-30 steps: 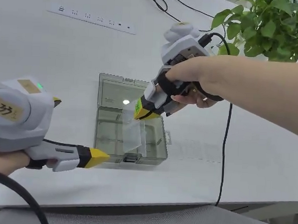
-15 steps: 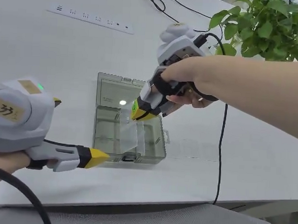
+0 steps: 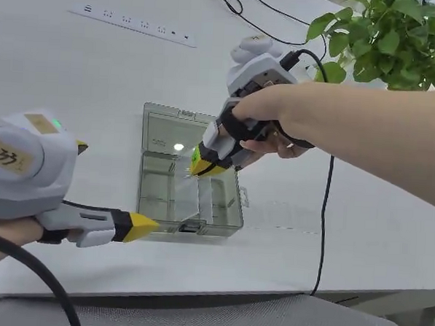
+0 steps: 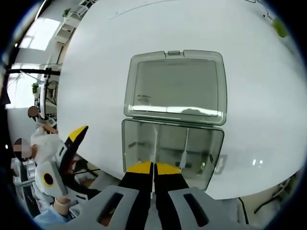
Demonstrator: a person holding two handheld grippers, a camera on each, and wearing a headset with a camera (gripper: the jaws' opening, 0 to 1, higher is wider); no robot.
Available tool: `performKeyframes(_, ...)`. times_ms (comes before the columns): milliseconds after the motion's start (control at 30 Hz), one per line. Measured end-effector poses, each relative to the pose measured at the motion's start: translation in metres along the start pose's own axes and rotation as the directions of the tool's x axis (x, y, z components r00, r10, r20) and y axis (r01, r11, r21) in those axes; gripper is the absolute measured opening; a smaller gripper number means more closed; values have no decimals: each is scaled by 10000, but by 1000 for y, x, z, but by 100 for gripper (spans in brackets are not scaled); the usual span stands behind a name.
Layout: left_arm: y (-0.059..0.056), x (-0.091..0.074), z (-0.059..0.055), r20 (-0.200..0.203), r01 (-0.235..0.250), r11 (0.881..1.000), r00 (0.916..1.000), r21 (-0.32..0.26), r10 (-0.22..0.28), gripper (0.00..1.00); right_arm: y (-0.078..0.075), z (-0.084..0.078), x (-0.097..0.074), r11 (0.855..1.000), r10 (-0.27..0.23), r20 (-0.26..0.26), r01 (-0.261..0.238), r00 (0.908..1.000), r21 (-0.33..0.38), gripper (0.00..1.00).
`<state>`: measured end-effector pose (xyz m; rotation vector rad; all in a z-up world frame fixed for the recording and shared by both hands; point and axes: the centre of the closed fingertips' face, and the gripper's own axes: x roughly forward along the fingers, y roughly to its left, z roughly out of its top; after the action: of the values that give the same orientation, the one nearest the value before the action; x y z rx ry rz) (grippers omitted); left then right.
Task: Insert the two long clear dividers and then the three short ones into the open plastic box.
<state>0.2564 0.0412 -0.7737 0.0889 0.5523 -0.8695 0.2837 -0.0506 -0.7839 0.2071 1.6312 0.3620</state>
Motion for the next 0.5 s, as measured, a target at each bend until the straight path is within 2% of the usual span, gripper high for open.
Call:
performKeyframes(233, 1, 0, -2, -19, -28, 10000, 10000, -26, 28, 97, -4, 8, 6, 10000, -55, -30, 55, 10000, -60, 2)
performKeyframes(500, 3, 0, -2, -18, -21, 9999, 10000, -105, 21, 97, -3, 2, 6, 9999, -151, -38, 151, 9999, -60, 2)
